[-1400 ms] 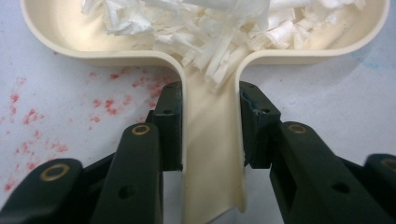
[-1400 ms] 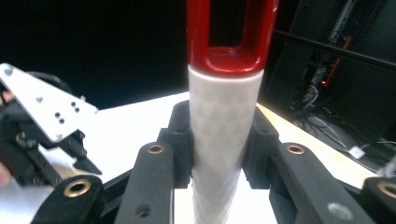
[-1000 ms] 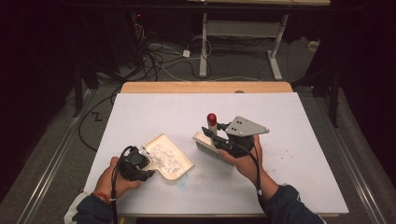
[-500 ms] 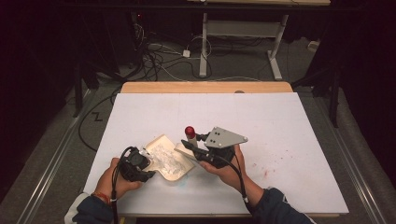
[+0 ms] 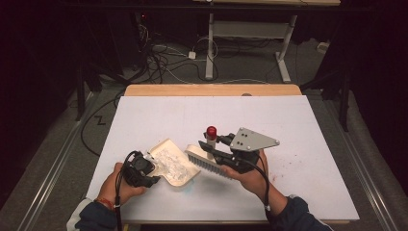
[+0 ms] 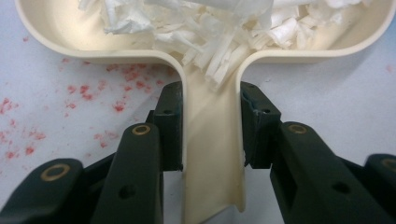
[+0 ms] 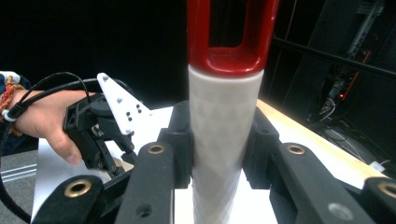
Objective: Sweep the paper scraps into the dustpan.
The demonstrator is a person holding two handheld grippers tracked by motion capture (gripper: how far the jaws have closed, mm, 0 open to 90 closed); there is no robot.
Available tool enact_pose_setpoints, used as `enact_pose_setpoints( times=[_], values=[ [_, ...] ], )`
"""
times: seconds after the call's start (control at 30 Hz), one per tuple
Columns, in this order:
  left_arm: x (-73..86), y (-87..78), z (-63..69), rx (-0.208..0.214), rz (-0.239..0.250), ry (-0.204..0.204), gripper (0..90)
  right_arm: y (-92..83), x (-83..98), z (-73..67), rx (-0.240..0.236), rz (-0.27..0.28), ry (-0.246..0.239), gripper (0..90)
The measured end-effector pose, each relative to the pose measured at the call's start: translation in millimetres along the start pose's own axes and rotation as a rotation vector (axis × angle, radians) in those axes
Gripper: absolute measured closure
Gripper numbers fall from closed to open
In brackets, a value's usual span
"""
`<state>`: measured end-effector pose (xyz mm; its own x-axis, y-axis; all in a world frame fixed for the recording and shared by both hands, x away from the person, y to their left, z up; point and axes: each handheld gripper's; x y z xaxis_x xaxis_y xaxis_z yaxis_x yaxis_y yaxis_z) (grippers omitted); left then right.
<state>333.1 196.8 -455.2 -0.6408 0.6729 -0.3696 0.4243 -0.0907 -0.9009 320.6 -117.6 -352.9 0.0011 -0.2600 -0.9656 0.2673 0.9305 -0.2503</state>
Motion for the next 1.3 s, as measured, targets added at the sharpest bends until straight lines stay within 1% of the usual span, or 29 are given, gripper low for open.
enact_pose_setpoints(
  times=[0.17, 0.27, 0.43, 0.5, 0.67, 0.73, 0.77, 0.8, 0.83, 0.9, 1.03, 1.07, 1.17, 1.27, 1.3],
  values=[
    [0.0, -0.3, 0.3, -0.003, 0.002, -0.003, 63.6, -18.1, 2.0, 4.0, 0.008, -0.005, 0.011, 70.7],
    [0.2, -0.2, 0.1, -0.002, 0.004, -0.007, 63.5, -32.7, 1.2, 6.1, 0.019, -0.006, 0.005, 70.7],
    [0.2, 0.4, -0.7, -0.002, 0.007, -0.014, 63.5, -62.2, 2.8, 8.4, 0.049, -0.016, 0.003, 70.7],
    [0.1, 0.2, -0.5, -0.007, 0.009, -0.018, 63.5, -75.1, 4.7, 9.9, 0.061, -0.021, 0.003, 70.7],
    [-0.7, 0.8, -0.5, -0.010, 0.011, -0.030, 63.6, -104.8, 12.6, 14.9, 0.091, -0.033, 0.027, 70.7],
    [-1.0, 0.3, 0.2, -0.011, 0.015, -0.045, 63.5, -114.7, 17.1, 16.3, 0.103, -0.040, 0.035, 70.6],
    [-1.1, 0.0, 0.1, -0.013, 0.017, -0.044, 63.5, -119.4, 19.3, 17.1, 0.103, -0.045, 0.037, 70.6],
    [-1.1, -0.1, 0.3, -0.012, 0.019, -0.052, 63.5, -123.7, 21.6, 18.2, 0.097, -0.043, 0.041, 70.6],
    [-1.2, -0.2, 0.2, -0.013, 0.019, -0.057, 63.5, -128.1, 23.8, 18.8, 0.085, -0.039, 0.056, 70.6],
    [-1.5, 0.3, -0.4, -0.014, 0.017, -0.060, 63.6, -135.7, 27.8, 20.6, 0.064, -0.039, 0.066, 70.6],
    [-0.3, 1.8, -2.0, -0.021, 0.027, -0.082, 63.6, -149.1, 33.1, 19.3, 0.067, -0.059, 0.072, 70.6],
    [0.4, 1.9, -2.4, -0.020, 0.029, -0.088, 63.6, -152.3, 34.5, 19.0, 0.065, -0.056, 0.075, 70.6],
    [2.7, 2.6, -4.4, -0.027, 0.037, -0.116, 63.6, -160.7, 39.2, 18.1, 0.060, -0.056, 0.093, 70.6],
    [4.0, 3.4, -7.4, -0.041, 0.044, -0.149, 63.6, -167.8, 43.1, 16.1, 0.074, -0.063, 0.092, 70.6],
    [4.1, 3.8, -8.5, -0.044, 0.046, -0.156, 63.5, -170.1, 44.3, 15.6, 0.072, -0.070, 0.097, 70.6]
  ],
)
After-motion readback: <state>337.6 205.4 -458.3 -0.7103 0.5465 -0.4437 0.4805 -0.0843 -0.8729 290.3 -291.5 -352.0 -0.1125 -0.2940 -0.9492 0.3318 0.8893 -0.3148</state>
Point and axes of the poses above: each handheld gripper's, and its own axes: y roughly forward along the jaws, x roughly out of its underside, z roughly to its right, and after that the axes turned 15 degrees about -x, right-handed
